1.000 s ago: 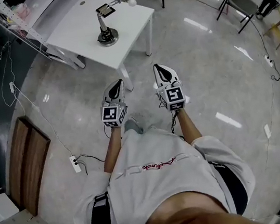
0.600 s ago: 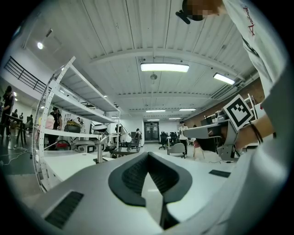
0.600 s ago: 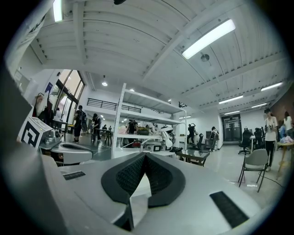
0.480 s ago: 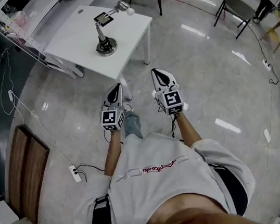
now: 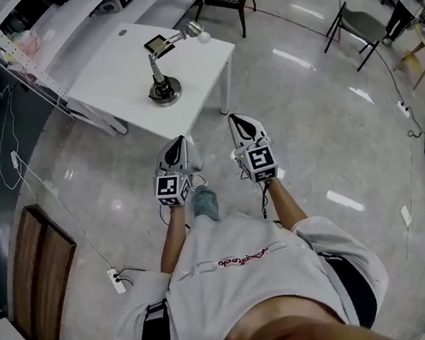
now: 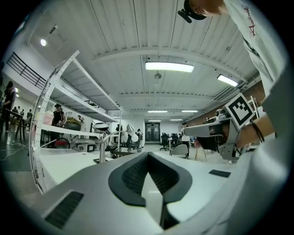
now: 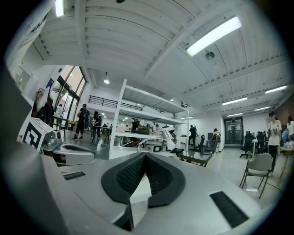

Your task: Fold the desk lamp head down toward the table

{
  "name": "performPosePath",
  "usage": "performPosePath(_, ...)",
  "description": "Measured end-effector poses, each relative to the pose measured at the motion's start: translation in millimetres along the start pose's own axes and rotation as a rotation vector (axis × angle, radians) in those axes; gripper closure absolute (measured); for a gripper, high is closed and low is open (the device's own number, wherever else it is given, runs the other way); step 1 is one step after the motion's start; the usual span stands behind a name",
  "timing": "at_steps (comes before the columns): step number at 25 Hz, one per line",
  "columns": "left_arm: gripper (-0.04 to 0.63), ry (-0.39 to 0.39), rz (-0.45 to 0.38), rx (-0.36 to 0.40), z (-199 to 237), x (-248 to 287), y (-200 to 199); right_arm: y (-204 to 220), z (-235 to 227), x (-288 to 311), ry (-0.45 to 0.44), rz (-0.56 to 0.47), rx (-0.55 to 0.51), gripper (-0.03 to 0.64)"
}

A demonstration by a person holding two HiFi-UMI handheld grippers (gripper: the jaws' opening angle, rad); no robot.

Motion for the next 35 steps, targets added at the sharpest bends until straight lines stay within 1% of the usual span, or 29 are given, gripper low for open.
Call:
performPosePath(9, 0.569, -0.01, -0.005, -0.009, 56.1, 42.7, 20.4, -3.9, -3.0, 69.5, 0.002, -0.003, -0.011, 0.615)
performPosePath(13, 0.569, -0.017, -0.004, -0.028, 81.9, 60.6, 29.6, -8.3, -1.8, 98.5, 0.004, 0.007, -0.029, 0.614)
performPosePath(17, 0.569, 0.004, -0.008, -0.045, 96.8, 82.9, 41.8, -9.9, -5.0, 118.4, 0.029, 0.009, -0.042, 0.615)
performPosePath(23, 0.569, 0.023, -0.017, -0.035, 109.9, 106.0, 57.1, -1.5, -11.2, 132.5, 0.036, 0.01, -0.07, 0.615)
performPosePath(29, 0.569, 0.027, 0.01, -0.039, 123.7, 115.1, 67.8, 6.5, -21.9, 145.0, 0.065, 0.01, -0.049, 0.615)
performPosePath(35, 0.569, 0.044, 0.012, -0.035, 146.4, 135.3, 74.2, -2.3, -32.6, 174.3, 0.1, 0.004, -0.044, 0.614)
Point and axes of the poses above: the fingertips, and each gripper's own axes: x forward along the fingers, z to its left, y out of its underside, the point moved 9 cm from there along -x, backward along the fingers, and after that the axes turned 14 degrees about x, right-handed, at the moved point
